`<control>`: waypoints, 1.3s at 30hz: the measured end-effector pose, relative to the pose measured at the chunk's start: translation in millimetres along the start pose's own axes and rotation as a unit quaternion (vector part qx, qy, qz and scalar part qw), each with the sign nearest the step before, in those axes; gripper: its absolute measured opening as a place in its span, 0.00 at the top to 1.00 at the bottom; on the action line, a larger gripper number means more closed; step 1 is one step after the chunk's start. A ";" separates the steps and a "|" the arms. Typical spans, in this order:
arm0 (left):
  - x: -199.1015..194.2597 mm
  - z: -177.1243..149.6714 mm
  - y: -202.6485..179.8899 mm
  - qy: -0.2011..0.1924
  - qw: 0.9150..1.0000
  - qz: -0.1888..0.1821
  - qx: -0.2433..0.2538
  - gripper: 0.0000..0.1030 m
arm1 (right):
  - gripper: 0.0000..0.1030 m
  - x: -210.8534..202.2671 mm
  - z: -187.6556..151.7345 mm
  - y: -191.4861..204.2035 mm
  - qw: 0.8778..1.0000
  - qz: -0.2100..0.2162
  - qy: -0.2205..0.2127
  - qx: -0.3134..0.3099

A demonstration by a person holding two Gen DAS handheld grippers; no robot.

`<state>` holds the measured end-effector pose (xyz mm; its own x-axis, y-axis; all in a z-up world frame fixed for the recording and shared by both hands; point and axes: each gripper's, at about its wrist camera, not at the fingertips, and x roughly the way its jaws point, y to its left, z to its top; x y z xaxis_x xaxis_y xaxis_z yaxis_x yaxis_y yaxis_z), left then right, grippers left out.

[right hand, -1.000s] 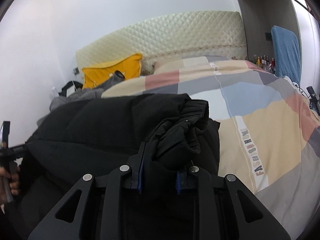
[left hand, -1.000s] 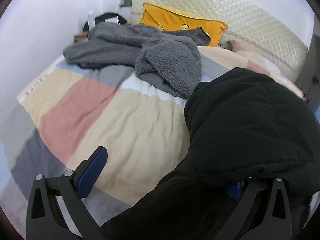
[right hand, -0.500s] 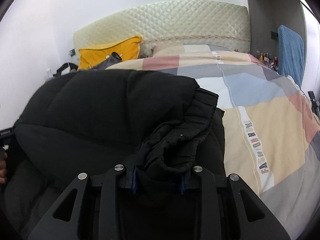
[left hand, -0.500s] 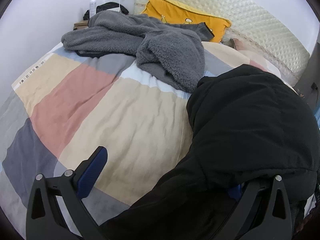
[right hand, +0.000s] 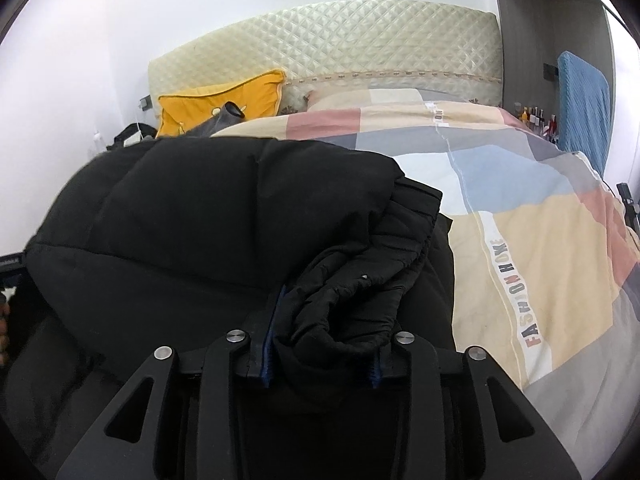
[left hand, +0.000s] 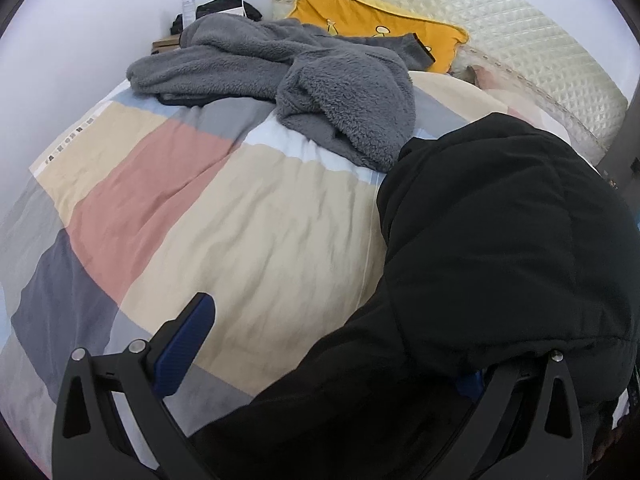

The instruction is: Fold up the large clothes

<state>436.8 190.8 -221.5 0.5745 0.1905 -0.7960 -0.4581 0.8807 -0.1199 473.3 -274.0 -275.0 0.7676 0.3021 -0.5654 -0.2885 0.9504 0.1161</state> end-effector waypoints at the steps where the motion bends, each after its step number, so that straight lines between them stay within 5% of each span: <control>1: -1.8 -0.1 -0.6 0.002 1.000 -0.001 0.000 0.00 | 0.60 -3.2 0.9 -0.2 1.000 0.004 -0.001 0.005; 3: -6.3 -1.8 -1.4 0.009 1.000 -0.002 0.004 0.01 | 0.28 -15.1 2.2 0.6 1.000 0.005 -0.011 0.016; 5: -11.7 -6.7 -3.9 0.019 1.000 0.011 0.008 0.01 | 0.22 -29.5 1.5 2.6 0.999 0.002 -0.030 0.022; 12: -55.7 -22.5 -11.6 0.002 1.000 -0.003 0.010 0.00 | 0.22 -94.5 4.0 18.0 0.998 0.009 -0.058 0.027; 20: -132.0 -24.2 -4.5 -0.019 0.998 -0.067 0.004 0.01 | 0.21 -196.1 26.1 35.2 0.991 0.025 -0.120 0.048; 31: -310.3 1.3 3.5 -0.131 0.983 -0.121 0.036 0.01 | 0.19 -328.9 53.6 92.0 0.979 0.059 -0.197 0.002; 39: -416.8 -4.8 20.2 -0.183 0.972 -0.123 0.086 0.00 | 0.17 -397.4 53.8 131.1 0.972 0.086 -0.219 -0.030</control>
<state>184.8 127.2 104.9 0.8694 0.0785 -0.4878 -0.1745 0.9725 -0.1546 161.3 -265.4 8.9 0.8710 0.4711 -0.1391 -0.4570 0.8810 0.1223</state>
